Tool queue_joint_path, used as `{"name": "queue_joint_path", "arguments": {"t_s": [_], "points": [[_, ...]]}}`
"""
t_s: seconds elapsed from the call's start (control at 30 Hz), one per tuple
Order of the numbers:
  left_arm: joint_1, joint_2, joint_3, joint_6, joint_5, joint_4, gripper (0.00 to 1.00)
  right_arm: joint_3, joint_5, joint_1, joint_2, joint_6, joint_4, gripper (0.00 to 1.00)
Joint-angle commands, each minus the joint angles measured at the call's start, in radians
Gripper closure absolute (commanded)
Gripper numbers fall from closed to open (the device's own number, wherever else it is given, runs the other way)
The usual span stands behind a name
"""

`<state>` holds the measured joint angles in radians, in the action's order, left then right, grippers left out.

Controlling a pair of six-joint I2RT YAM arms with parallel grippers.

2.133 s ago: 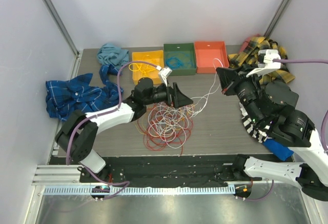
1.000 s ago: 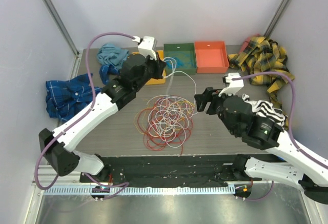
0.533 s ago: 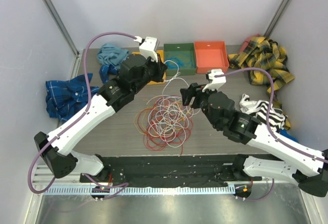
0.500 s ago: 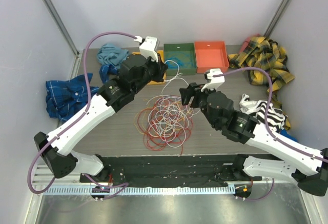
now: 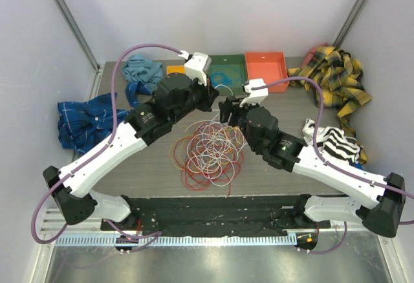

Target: Untangle the cables

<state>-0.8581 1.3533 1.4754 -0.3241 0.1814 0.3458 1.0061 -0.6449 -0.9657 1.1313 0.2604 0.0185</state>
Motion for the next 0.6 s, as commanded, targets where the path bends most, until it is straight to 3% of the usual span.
{"name": "queue_joint_path", "arguments": {"t_s": [0.0,0.1,0.13,0.5,0.57], "points": [[-0.013,-0.046,0.019,0.011,-0.016,0.004,1.00,0.063,-0.035,0.044,0.022,-0.012,0.110,0.40],[-0.018,-0.063,0.010,0.010,-0.019,0.012,1.00,0.071,-0.036,0.093,0.045,0.002,0.103,0.74],[-0.019,-0.069,0.002,0.008,-0.017,0.016,1.00,0.071,-0.038,0.103,0.045,0.017,0.095,0.97],[-0.019,-0.197,-0.107,0.036,0.147,-0.004,1.00,0.120,-0.194,0.189,-0.047,-0.045,-0.021,0.99],[-0.019,-0.226,-0.121,0.046,0.193,-0.011,1.00,0.135,-0.242,0.189,-0.048,-0.065,-0.083,0.94]]}}
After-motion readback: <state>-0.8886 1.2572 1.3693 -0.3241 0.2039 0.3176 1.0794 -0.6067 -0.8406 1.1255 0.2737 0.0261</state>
